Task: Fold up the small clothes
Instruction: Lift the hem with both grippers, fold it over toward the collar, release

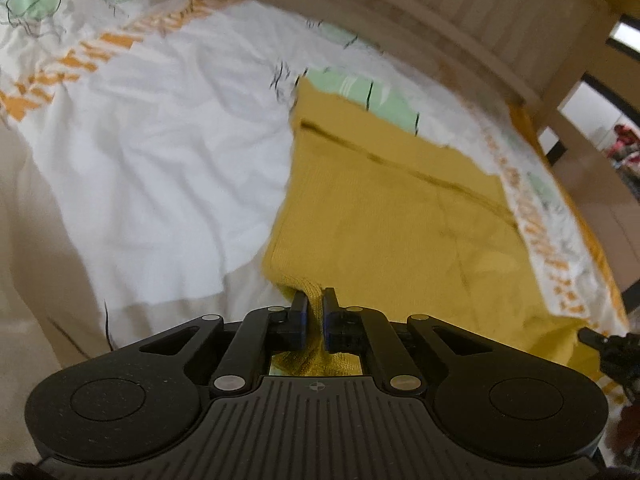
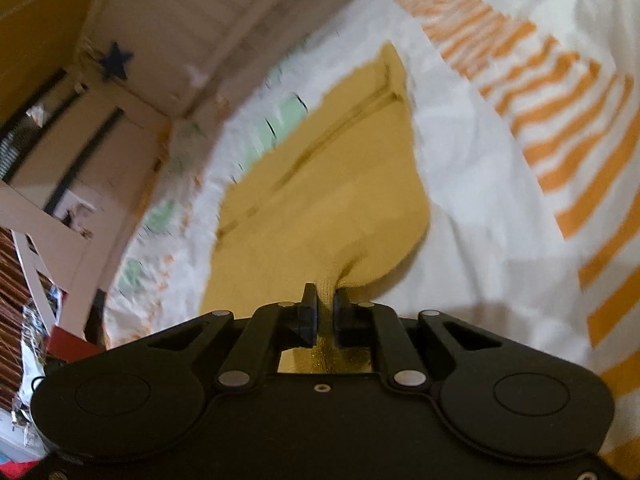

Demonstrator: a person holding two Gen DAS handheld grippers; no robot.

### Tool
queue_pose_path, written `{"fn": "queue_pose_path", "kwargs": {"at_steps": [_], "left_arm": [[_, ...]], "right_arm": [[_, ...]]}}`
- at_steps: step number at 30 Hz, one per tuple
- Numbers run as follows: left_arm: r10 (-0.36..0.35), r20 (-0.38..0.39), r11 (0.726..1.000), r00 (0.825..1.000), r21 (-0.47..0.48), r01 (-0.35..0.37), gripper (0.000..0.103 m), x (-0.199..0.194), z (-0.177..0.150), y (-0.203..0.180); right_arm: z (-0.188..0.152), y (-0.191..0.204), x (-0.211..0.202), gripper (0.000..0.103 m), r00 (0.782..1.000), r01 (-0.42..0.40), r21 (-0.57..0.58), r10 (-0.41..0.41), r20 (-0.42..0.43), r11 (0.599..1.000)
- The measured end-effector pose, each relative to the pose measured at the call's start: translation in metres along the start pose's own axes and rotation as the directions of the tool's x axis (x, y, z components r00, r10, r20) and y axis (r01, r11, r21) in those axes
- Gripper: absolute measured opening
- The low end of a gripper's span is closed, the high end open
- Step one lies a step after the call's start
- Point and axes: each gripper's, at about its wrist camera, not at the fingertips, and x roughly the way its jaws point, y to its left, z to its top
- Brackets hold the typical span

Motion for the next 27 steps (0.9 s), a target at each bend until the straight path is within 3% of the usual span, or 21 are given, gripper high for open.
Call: {"fn": "queue_pose_path", "kwargs": {"at_steps": [12, 27], "left_arm": [[-0.052, 0.144, 0.998, 0.988, -0.027, 0.056, 0.006, -0.009, 0.065, -0.015], [-0.066, 0.226, 0.995, 0.972, -0.056, 0.081, 0.004, 0.050, 0.151, -0.032]], "right_arm": [[0.055, 0.024, 0.001, 0.016, 0.989, -0.063, -0.071, 0.072, 0.128, 0.995], [0.139, 0.027, 0.056, 0.016, 0.981, -0.021, -0.081, 0.036, 0.193, 0.997]]}}
